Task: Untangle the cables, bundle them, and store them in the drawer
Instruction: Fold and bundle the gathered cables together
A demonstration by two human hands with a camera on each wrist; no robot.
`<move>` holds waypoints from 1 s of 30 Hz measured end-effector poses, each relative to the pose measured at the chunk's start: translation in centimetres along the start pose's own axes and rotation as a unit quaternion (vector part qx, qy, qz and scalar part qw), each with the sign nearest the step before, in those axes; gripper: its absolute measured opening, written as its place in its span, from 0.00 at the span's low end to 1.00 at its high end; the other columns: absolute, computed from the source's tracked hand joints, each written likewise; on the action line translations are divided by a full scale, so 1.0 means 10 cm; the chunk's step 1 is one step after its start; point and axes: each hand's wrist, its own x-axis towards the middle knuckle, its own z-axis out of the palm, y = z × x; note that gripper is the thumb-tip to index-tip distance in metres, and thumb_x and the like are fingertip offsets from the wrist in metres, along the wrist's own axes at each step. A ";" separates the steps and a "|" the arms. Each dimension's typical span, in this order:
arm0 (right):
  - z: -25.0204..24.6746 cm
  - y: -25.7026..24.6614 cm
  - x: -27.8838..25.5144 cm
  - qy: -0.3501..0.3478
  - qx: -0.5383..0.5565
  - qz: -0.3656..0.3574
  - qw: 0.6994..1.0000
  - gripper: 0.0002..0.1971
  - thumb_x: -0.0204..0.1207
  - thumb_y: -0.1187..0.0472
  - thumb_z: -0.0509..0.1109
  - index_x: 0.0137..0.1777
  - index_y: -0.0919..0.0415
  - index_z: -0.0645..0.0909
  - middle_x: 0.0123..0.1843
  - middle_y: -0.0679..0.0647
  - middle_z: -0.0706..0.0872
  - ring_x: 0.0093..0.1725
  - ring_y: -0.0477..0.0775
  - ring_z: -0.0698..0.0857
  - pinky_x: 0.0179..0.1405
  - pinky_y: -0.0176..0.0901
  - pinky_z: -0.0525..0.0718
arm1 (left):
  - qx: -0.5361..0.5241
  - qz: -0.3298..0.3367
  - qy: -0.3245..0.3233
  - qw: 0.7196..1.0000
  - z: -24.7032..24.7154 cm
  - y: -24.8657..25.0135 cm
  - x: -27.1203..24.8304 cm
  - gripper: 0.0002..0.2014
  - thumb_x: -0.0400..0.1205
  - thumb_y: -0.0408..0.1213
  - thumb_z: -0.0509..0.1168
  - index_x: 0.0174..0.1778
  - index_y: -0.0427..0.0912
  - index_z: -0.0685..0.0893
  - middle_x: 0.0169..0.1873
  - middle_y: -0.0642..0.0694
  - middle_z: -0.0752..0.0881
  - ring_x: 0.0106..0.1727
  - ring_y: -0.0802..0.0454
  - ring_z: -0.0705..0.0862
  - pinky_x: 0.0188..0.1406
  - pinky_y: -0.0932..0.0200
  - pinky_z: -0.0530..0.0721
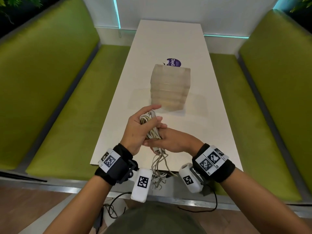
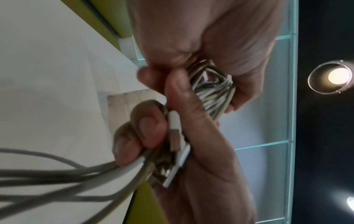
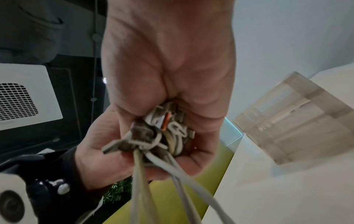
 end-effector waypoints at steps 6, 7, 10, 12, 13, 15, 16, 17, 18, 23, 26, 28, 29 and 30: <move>0.11 0.12 -0.06 -0.020 0.122 -0.053 0.991 0.11 0.85 0.59 0.60 0.48 0.62 0.82 0.45 0.51 0.86 0.48 0.43 0.84 0.54 0.32 0.78 | 0.017 -0.012 -0.021 1.000 0.03 -0.02 -0.01 0.03 0.81 0.35 0.66 0.44 0.41 0.79 0.19 0.49 0.77 0.21 0.52 0.82 0.56 0.40 0.85; 0.13 0.15 -0.06 -0.026 0.142 -0.066 0.987 0.11 0.85 0.62 0.59 0.50 0.65 0.83 0.47 0.53 0.87 0.51 0.43 0.85 0.56 0.31 0.78 | 0.022 -0.011 -0.025 0.999 0.04 -0.02 -0.02 0.04 0.81 0.36 0.65 0.44 0.41 0.79 0.19 0.49 0.77 0.22 0.53 0.82 0.58 0.37 0.83; 0.16 0.17 -0.06 -0.032 0.187 -0.084 0.978 0.11 0.84 0.67 0.60 0.52 0.72 0.83 0.46 0.59 0.87 0.49 0.43 0.86 0.55 0.31 0.79 | 0.036 -0.011 -0.035 0.999 0.04 -0.02 -0.03 0.06 0.83 0.37 0.64 0.43 0.40 0.77 0.19 0.48 0.77 0.24 0.54 0.83 0.60 0.31 0.81; 0.16 0.17 -0.05 -0.018 0.193 -0.089 0.977 0.10 0.83 0.66 0.62 0.45 0.69 0.83 0.39 0.59 0.87 0.42 0.46 0.86 0.50 0.32 0.80 | 0.043 -0.009 -0.044 0.998 0.04 -0.01 -0.01 0.07 0.82 0.39 0.65 0.43 0.40 0.76 0.19 0.48 0.76 0.25 0.54 0.84 0.59 0.28 0.81; 0.16 0.17 -0.05 -0.011 0.187 -0.092 0.978 0.11 0.83 0.66 0.62 0.40 0.67 0.82 0.35 0.56 0.86 0.39 0.47 0.84 0.47 0.33 0.79 | 0.045 -0.006 -0.049 0.998 0.05 0.00 -0.01 0.08 0.82 0.40 0.65 0.43 0.40 0.76 0.19 0.48 0.76 0.25 0.54 0.84 0.59 0.29 0.82; 0.17 0.17 -0.04 -0.003 0.171 -0.103 0.980 0.15 0.83 0.64 0.61 0.35 0.64 0.80 0.30 0.51 0.83 0.34 0.48 0.81 0.42 0.35 0.79 | 0.048 0.004 -0.054 0.997 0.07 0.03 -0.02 0.08 0.81 0.40 0.65 0.42 0.39 0.76 0.18 0.48 0.75 0.22 0.53 0.82 0.55 0.38 0.85; 0.18 0.17 -0.04 0.001 0.168 -0.107 0.980 0.16 0.83 0.64 0.61 0.34 0.64 0.79 0.29 0.51 0.81 0.33 0.48 0.80 0.41 0.34 0.78 | 0.048 0.009 -0.056 0.997 0.08 0.03 -0.02 0.08 0.81 0.40 0.65 0.41 0.40 0.76 0.18 0.47 0.74 0.21 0.52 0.80 0.52 0.43 0.86; 0.18 0.17 -0.04 0.005 0.167 -0.109 0.980 0.16 0.83 0.63 0.60 0.34 0.64 0.79 0.29 0.52 0.81 0.32 0.47 0.80 0.40 0.33 0.78 | 0.049 0.012 -0.056 0.997 0.09 0.04 -0.02 0.08 0.81 0.39 0.65 0.40 0.40 0.76 0.18 0.47 0.74 0.20 0.51 0.78 0.51 0.48 0.86; 0.19 0.17 -0.03 0.009 0.166 -0.107 0.980 0.16 0.83 0.62 0.60 0.34 0.65 0.79 0.29 0.52 0.81 0.32 0.46 0.80 0.39 0.33 0.78 | 0.051 0.014 -0.054 0.997 0.09 0.04 -0.02 0.08 0.81 0.39 0.65 0.40 0.40 0.76 0.18 0.47 0.73 0.20 0.51 0.77 0.50 0.50 0.86; 0.23 0.16 -0.02 0.021 0.174 -0.101 0.979 0.17 0.84 0.59 0.59 0.34 0.62 0.78 0.29 0.48 0.82 0.34 0.48 0.80 0.42 0.36 0.79 | 0.061 0.019 -0.055 0.996 0.05 0.04 0.00 0.08 0.81 0.40 0.65 0.41 0.40 0.76 0.19 0.48 0.74 0.21 0.50 0.79 0.55 0.45 0.86; 0.21 0.16 -0.03 0.043 0.178 -0.078 0.980 0.10 0.84 0.63 0.61 0.41 0.63 0.77 0.31 0.53 0.81 0.36 0.47 0.81 0.43 0.35 0.79 | 0.079 0.030 -0.054 0.995 0.03 0.05 -0.02 0.08 0.80 0.43 0.67 0.43 0.42 0.78 0.24 0.46 0.81 0.31 0.43 0.87 0.54 0.40 0.85; 0.20 0.16 -0.04 0.059 0.186 -0.074 0.978 0.08 0.84 0.61 0.62 0.43 0.60 0.78 0.32 0.54 0.81 0.36 0.49 0.81 0.42 0.37 0.79 | 0.093 0.020 -0.067 0.993 -0.03 0.01 -0.01 0.17 0.77 0.52 0.70 0.55 0.46 0.78 0.37 0.43 0.87 0.48 0.35 0.89 0.42 0.39 0.88; 0.19 0.17 -0.04 0.070 0.189 -0.078 0.976 0.09 0.83 0.60 0.63 0.41 0.58 0.79 0.32 0.55 0.82 0.36 0.49 0.81 0.42 0.37 0.78 | 0.088 0.007 -0.088 0.992 -0.09 -0.03 0.01 0.27 0.73 0.56 0.71 0.65 0.49 0.75 0.45 0.41 0.88 0.53 0.35 0.87 0.39 0.43 0.88; 0.18 0.18 -0.04 0.082 0.197 -0.087 0.973 0.10 0.83 0.59 0.63 0.40 0.57 0.82 0.33 0.56 0.82 0.36 0.49 0.82 0.42 0.36 0.78 | 0.075 -0.009 -0.106 0.991 -0.16 -0.08 0.02 0.37 0.69 0.58 0.72 0.72 0.54 0.68 0.50 0.41 0.87 0.53 0.38 0.87 0.40 0.47 0.89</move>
